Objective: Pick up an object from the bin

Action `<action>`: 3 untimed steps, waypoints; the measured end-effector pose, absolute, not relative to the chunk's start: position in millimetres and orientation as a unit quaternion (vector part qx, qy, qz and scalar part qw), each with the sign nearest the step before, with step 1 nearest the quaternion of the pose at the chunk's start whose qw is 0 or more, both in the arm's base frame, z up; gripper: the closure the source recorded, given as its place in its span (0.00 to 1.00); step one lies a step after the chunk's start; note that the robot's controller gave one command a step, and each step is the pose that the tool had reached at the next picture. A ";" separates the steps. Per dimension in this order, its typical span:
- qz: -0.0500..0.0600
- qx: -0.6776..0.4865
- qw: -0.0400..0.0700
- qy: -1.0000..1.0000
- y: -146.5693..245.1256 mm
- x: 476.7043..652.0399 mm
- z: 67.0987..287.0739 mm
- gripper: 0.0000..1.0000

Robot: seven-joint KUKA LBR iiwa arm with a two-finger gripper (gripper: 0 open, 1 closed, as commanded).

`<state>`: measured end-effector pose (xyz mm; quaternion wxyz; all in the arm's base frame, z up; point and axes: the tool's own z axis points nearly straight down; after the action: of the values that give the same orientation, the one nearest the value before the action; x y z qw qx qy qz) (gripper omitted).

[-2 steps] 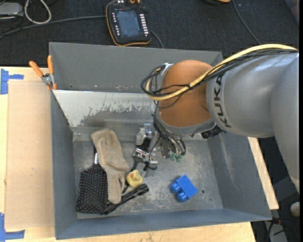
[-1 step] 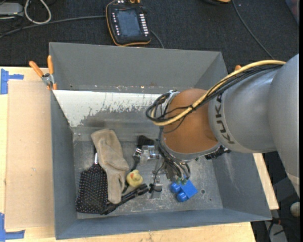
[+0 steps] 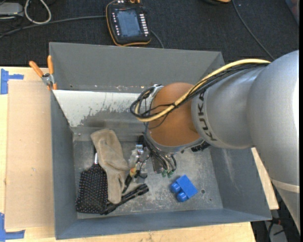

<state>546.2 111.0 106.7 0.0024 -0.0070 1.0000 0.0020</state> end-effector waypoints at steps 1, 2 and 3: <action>0.002 -0.007 0.002 1.000 110.9 546.3 106.7 1.00; 0.002 -0.123 0.001 0.992 91.2 562.7 180.1 1.00; 0.002 0.001 0.001 1.000 80.0 523.1 102.1 1.00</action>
Offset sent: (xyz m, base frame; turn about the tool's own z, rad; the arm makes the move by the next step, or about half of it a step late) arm 0.0221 -0.0268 0.0971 -0.2991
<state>523.1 80.0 102.1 0.0014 0.0011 1.0000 0.0022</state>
